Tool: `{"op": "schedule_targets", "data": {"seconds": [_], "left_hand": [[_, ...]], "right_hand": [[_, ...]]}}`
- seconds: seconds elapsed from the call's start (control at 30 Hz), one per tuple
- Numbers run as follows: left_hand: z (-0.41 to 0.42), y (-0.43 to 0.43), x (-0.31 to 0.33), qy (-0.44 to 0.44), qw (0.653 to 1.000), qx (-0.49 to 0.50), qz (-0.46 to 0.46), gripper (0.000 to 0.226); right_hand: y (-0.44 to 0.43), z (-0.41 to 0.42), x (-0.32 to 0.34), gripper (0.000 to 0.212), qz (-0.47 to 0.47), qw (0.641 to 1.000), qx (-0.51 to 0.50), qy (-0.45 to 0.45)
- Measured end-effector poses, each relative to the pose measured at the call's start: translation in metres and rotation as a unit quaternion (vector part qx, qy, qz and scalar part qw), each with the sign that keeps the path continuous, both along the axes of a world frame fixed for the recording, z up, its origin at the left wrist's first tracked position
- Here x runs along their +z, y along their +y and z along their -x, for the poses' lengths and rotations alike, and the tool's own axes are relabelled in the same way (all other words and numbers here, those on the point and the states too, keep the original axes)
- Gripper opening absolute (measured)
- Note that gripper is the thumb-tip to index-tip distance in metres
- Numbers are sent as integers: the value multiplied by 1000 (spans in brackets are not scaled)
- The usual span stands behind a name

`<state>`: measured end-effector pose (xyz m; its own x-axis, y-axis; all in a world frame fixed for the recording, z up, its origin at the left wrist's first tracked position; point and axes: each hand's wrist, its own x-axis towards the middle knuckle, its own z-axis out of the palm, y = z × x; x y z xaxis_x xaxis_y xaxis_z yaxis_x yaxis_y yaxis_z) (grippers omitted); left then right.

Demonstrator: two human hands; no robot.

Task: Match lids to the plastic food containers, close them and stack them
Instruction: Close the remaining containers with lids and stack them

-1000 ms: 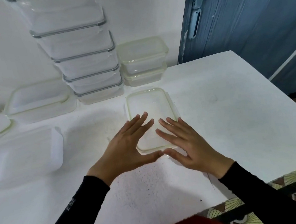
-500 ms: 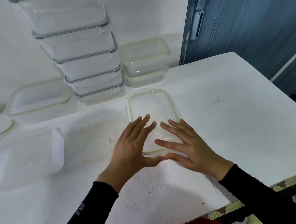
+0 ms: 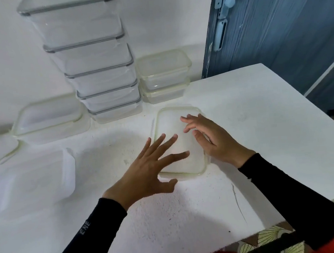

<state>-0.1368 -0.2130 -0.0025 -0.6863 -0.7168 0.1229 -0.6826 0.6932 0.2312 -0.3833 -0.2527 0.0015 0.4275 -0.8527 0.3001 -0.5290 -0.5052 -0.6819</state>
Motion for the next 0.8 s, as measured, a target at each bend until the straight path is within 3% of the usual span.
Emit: {"op": "schedule_targets", "data": {"seconds": [0.17,0.3,0.37,0.53,0.8], "left_hand": [[-20,2,19,59,996,23,-64,56],[-26,10,23,94,990,109,9,39],[-23,13,22,70,982,168,39,43],[-2,28,13,1,967,247,61,94],[19,42,-17,-54,966,212,135,68]], "right_hand": [[13,2,-8,30,70,993,-38,87],[31,-6,1,43,134,977,-55,159],[40,-12,-3,49,161,971,-52,171],[52,-18,-23,51,133,976,-44,165],[45,-14,-26,50,160,961,2,226]]}}
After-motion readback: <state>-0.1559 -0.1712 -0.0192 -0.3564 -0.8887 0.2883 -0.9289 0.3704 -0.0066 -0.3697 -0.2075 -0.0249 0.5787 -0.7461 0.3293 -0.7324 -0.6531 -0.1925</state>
